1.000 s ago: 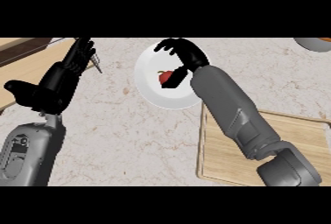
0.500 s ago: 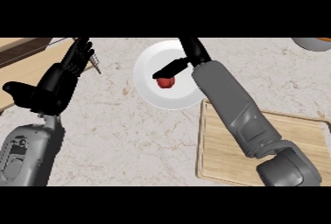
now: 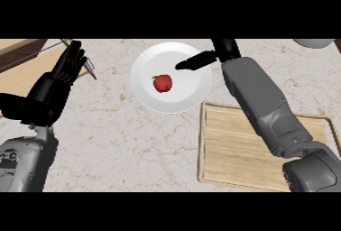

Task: Pick the bell pepper from the tray and place it in the plate

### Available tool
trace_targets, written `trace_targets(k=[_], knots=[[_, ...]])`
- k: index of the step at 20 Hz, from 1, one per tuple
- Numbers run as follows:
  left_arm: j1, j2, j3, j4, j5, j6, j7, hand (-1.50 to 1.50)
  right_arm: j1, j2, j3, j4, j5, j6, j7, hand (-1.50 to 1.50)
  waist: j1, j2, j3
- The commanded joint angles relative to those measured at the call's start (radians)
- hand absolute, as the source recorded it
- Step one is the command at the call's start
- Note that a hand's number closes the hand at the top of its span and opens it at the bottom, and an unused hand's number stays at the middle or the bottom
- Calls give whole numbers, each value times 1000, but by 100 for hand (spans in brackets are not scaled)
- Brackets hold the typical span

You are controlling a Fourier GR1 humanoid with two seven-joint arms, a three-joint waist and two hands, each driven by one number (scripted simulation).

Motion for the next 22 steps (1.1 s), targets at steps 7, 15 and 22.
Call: trace_targets(k=[7,15,22], knots=[[2,6,-1,-20,-14,-5,10,0,68,-184,-31,19,-13,190,-132,-150,-11,3,1],[13,-7,9,-34,-1,-1,12,0,106,-322,-25,44,8,299,-181,-150,-2,6,2],[-4,-12,-5,-64,-7,3,57,0,170,-369,-12,43,38,283,-284,-150,7,7,4]])
